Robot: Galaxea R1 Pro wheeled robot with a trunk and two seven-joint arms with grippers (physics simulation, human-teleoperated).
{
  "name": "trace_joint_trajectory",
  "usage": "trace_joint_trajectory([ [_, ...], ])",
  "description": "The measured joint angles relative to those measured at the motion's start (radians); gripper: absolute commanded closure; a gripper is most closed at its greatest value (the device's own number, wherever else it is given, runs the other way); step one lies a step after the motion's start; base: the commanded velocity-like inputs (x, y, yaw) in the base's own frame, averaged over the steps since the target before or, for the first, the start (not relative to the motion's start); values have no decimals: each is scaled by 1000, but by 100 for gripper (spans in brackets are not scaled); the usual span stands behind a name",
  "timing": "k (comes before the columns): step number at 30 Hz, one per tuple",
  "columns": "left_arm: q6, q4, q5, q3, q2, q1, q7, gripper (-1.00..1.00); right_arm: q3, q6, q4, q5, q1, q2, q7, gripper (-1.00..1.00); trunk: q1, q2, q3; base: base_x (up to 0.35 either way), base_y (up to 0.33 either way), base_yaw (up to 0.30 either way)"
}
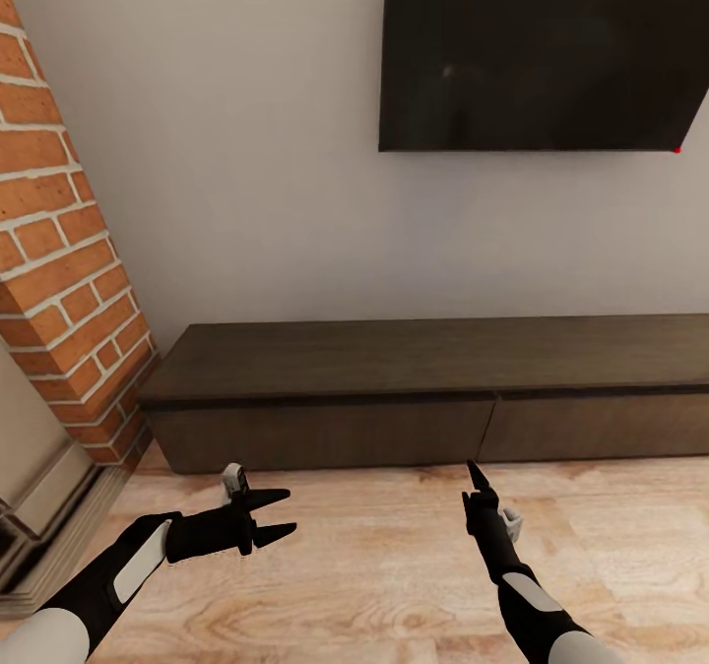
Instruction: Place each of the two pumpkins and all three candles from the living room inside a cabinet in the living room (use any cabinet), then make sure every cabinet is closed, and position the cauldron so it is next to a table in the living room.
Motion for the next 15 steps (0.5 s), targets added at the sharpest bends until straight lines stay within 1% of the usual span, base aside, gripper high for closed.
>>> trace_joint_trajectory([
  [15, 0, 1, 0, 0, 0, 0, 0, -100, 0, -1, 1, 1, 0, 0, -4, -100, 0, 0, 0, 193, 0, 0],
])
